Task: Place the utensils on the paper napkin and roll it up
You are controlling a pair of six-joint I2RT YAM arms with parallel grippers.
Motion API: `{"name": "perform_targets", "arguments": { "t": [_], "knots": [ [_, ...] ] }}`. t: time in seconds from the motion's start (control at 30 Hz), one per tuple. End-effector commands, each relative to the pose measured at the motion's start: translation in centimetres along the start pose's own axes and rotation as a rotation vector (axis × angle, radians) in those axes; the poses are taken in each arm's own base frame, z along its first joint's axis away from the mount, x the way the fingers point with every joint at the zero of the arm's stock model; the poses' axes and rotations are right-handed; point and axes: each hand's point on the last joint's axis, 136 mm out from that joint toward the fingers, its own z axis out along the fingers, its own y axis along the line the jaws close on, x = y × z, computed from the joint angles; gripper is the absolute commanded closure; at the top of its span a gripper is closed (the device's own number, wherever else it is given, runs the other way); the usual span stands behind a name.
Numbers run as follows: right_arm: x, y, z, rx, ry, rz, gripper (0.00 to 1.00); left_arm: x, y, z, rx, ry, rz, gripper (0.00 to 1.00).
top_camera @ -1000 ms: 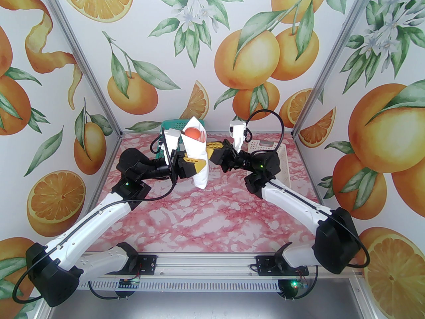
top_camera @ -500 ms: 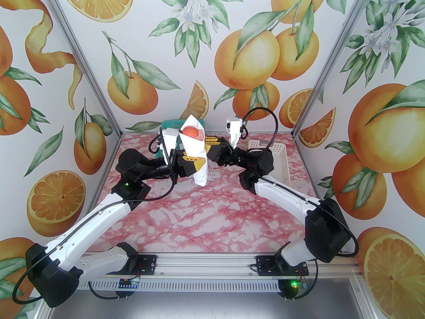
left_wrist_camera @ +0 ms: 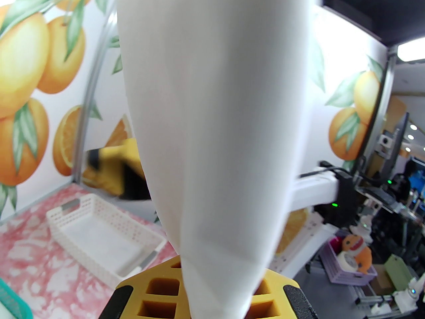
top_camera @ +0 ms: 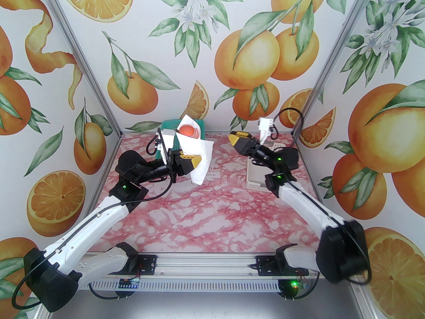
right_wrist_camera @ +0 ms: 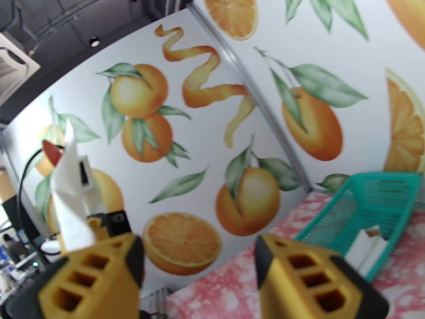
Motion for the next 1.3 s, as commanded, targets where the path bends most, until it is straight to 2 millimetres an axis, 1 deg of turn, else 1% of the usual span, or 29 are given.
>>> {"name": "perform_targets", "arguments": {
  "t": [0.0,0.03,0.1,0.2,0.27,0.33,0.43,0.53,0.63,0.7,0.77,0.87,1.07,1.2,1.27],
  "knots": [
    [0.8,0.1,-2.0,0.103,0.056,-0.015,0.34,0.2,1.6,-0.7,-0.082,-0.011,-0.016,1.0],
    [1.3,0.1,-2.5,0.132,0.083,0.001,0.34,0.3,1.8,-0.8,-0.092,-0.009,-0.019,1.0],
    [1.8,1.3,-3.1,0.142,0.114,0.03,0.33,0.4,2.6,-1.0,-0.125,-0.004,-0.024,1.0],
    [2.4,3.6,-3.3,0.116,0.162,0.138,0.33,0.6,3.3,-1.0,-0.149,0.002,-0.039,1.0],
    [2.9,5.4,-2.8,0.084,0.196,0.174,0.32,0.8,3.6,-0.8,-0.154,0.008,-0.053,1.0],
    [3.8,7.4,-1.9,0.052,0.238,0.182,0.28,1.0,4.0,-0.7,-0.164,0.014,-0.073,1.0],
    [5.4,9.0,-0.7,0.047,0.293,0.173,0.27,1.3,4.6,-0.6,-0.185,0.017,-0.101,1.0],
    [6.4,9.1,0.5,0.073,0.299,0.136,0.29,1.4,5.1,-0.7,-0.206,0.019,-0.113,1.0],
    [7.2,9.2,1.9,0.059,0.321,0.12,0.34,1.4,5.1,-0.6,-0.206,0.02,-0.116,1.0],
    [7.8,9.3,2.9,0.043,0.346,0.112,0.39,1.3,5.1,-0.6,-0.205,0.019,-0.119,1.0],
    [8.8,9.1,3.7,0.038,0.374,0.099,0.44,1.2,5.0,-0.6,-0.201,0.018,-0.122,1.0],
    [9.5,8.7,4.5,0.041,0.39,0.085,0.47,1.3,5.0,-0.6,-0.199,0.021,-0.124,1.0],
    [10.3,7.7,5.0,0.064,0.408,0.06,0.48,1.2,4.7,-0.6,-0.192,0.022,-0.127,1.0],
    [10.8,7.3,5.4,0.065,0.418,0.066,0.52,1.2,4.6,-0.6,-0.185,0.027,-0.125,1.0],
    [10.8,7.2,5.6,0.063,0.414,0.065,0.53,1.2,4.5,-0.6,-0.18,0.025,-0.127,1.0]
  ]
}}
